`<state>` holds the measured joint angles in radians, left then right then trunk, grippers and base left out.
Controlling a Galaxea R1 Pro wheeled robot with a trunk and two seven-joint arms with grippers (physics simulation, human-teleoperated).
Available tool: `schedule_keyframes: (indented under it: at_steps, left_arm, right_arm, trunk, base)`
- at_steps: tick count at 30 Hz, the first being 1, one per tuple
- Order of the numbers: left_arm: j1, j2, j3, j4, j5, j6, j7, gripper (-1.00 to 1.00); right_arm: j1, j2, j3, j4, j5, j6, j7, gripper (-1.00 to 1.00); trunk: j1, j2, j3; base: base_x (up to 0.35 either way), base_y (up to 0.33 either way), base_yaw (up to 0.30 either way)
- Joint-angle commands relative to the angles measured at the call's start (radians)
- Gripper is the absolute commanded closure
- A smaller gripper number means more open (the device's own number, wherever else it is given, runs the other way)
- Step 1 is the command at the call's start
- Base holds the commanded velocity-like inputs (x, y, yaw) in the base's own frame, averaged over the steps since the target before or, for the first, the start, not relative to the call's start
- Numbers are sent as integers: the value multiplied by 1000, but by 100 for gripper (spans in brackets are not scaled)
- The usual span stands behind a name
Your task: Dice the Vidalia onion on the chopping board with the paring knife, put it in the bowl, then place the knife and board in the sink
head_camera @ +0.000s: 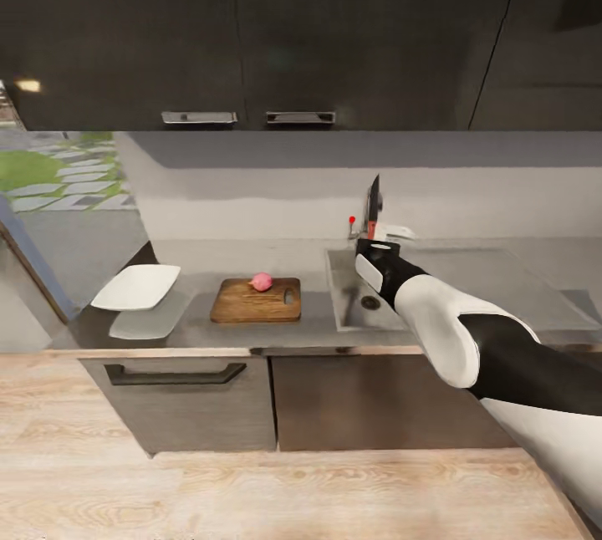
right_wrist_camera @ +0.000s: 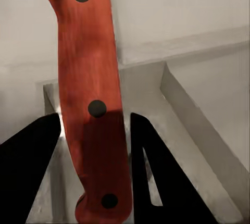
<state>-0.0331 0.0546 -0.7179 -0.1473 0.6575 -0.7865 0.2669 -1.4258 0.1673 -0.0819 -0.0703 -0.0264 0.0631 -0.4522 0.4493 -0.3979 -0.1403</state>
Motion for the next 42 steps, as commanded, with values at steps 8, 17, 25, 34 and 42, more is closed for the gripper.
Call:
schedule_keyframes:
  at_steps: [8, 17, 25, 34, 42]
  left_arm:
    - [-1, 1, -8, -1, 1, 0, 9, -100]
    - [-1, -2, -12, -3, -4, 0, 6, -100]
    - [-1, 3, -14, -5, -6, -2, 6, -100]
    - [-1, 18, -12, -3, -6, -2, 6, -100]
    - [-1, 19, -12, -2, -4, -2, 6, -100]
  right_arm:
    - [17, 7, -7, -2, 77, 3, 0, 100]
    - [24, 7, -6, -3, 309, 14, -9, 100]
    - [24, 7, 1, -19, 510, 244, -13, 100]
    - [24, 7, 33, -16, 727, 327, -6, 100]
    - [24, 7, 34, -3, 736, 327, 51, 100]
  trunk:
    - [1, -2, 0]
    - [1, -2, 0]
    - [1, -2, 0]
    - [1, -2, 0]
    - [1, -2, 0]
  base:
    - [0, 291, 68]
    - [0, 48, 1]
    - [0, 1, 0]
    - [0, 36, 0]
    - [30, 261, 0]
